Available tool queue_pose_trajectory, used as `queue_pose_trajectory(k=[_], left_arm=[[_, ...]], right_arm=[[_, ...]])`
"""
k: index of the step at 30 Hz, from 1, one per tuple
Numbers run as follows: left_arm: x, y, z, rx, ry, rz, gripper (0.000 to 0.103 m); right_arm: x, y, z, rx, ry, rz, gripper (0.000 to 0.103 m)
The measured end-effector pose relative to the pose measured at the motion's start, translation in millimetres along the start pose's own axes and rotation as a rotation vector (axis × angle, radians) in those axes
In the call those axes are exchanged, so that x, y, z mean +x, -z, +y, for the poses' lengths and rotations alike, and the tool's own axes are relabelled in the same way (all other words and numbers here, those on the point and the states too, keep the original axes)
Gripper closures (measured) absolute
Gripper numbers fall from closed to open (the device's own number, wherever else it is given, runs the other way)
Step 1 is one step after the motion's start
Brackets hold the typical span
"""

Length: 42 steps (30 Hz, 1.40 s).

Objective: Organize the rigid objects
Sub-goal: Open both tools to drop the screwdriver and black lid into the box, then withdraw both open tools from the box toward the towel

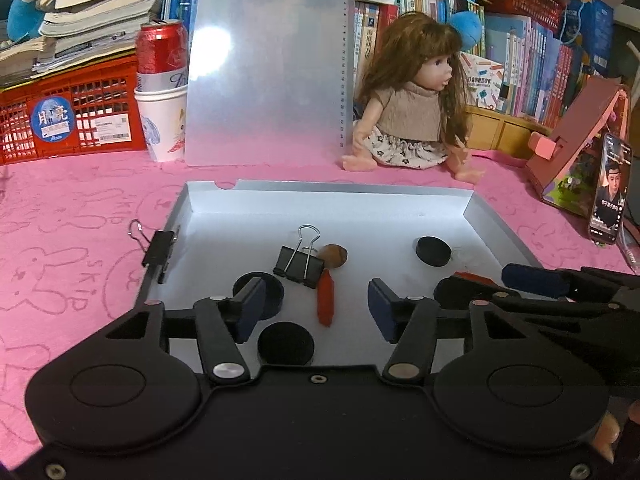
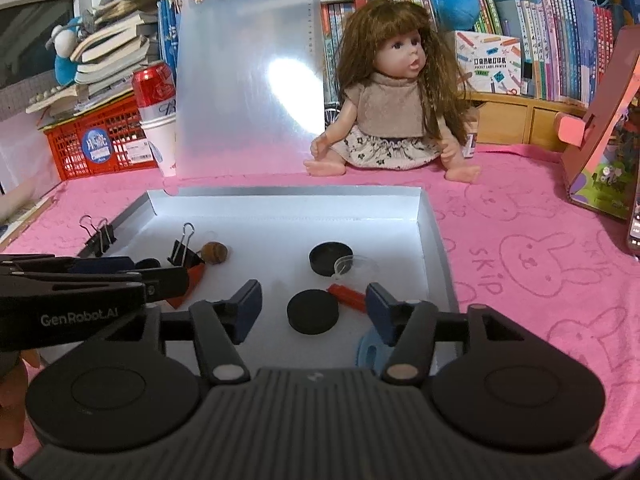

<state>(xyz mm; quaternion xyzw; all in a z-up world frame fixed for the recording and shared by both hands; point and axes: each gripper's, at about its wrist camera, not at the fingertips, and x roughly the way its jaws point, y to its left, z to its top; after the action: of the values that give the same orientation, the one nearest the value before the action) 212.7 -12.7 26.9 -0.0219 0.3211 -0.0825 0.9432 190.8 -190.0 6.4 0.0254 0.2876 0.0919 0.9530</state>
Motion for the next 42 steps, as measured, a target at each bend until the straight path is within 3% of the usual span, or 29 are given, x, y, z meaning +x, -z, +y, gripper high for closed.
queue_pose_trajectory(k=[12, 25, 37, 42], left_arm=[[-41.0, 10.9, 1.5, 0.032, 0.013, -0.054, 0.035], [-81.7, 37.3, 2.2, 0.043, 0.015, -0.083, 0.034], [-110.8, 71.2, 5.5, 0.013, 0.053, -0.038, 0.034], [-120.4, 86.3, 3.3, 0.025, 0.084, -0.001, 0.04]], right_arm=[[-32.8, 3.4, 2.6, -0.018, -0.026, -0.046, 0.019], [-69.7, 21.9, 12.7, -0.106, -0.024, -0.1, 0.016], [-103.9, 61.3, 13.4, -0.154, -0.04, -0.146, 0.013], [-115.3, 83.3, 17.3, -0.183, -0.049, -0.154, 0.013]])
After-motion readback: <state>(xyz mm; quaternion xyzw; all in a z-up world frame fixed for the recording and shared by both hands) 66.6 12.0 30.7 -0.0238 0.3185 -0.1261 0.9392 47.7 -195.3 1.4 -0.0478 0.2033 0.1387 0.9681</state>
